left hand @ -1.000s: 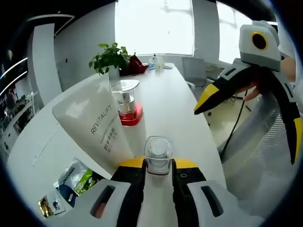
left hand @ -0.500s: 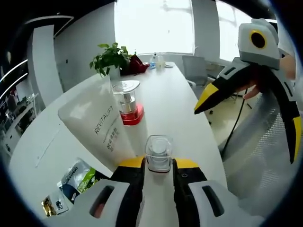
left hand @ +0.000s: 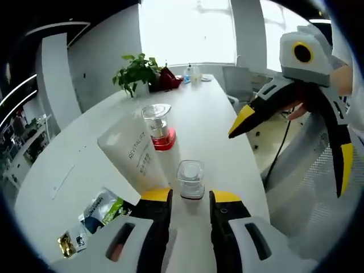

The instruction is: Arrange the skincare products in the storage area until every visible bottle or jar stands upright without overlapping.

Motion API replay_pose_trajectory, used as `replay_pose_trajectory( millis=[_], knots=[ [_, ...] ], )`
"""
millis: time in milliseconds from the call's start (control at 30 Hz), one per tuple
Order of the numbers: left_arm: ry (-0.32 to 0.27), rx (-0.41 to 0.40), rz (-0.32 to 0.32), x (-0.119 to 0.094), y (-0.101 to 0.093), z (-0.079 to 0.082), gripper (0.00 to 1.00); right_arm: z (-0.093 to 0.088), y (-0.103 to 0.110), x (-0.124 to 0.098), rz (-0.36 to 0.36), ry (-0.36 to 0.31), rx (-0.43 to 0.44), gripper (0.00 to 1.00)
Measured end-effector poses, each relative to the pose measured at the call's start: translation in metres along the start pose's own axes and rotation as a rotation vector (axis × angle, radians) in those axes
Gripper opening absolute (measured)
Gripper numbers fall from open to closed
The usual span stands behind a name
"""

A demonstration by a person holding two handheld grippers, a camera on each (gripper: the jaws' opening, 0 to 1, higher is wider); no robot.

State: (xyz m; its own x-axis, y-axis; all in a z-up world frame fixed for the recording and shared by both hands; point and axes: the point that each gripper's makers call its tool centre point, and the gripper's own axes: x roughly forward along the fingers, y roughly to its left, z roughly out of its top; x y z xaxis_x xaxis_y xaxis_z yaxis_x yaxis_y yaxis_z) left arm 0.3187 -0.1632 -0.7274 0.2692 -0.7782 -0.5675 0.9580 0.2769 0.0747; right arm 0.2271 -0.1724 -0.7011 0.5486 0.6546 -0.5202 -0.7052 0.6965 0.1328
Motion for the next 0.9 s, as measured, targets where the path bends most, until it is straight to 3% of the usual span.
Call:
replay_pose_trajectory(
  millis=[700, 800, 900],
  knots=[
    [0.006, -0.103, 0.126, -0.053, -0.005, -0.021, 0.52, 0.000, 0.004, 0.003, 0.002, 0.007, -0.018, 0.99],
    [0.011, -0.132, 0.151, -0.062, -0.004, -0.027, 0.56, 0.008, 0.000, -0.002, -0.052, -0.028, -0.051, 0.98],
    [0.006, -0.165, 0.165, -0.069, -0.005, -0.029, 0.58, 0.008, -0.002, -0.003, -0.057, -0.031, -0.027, 0.99]
  ],
)
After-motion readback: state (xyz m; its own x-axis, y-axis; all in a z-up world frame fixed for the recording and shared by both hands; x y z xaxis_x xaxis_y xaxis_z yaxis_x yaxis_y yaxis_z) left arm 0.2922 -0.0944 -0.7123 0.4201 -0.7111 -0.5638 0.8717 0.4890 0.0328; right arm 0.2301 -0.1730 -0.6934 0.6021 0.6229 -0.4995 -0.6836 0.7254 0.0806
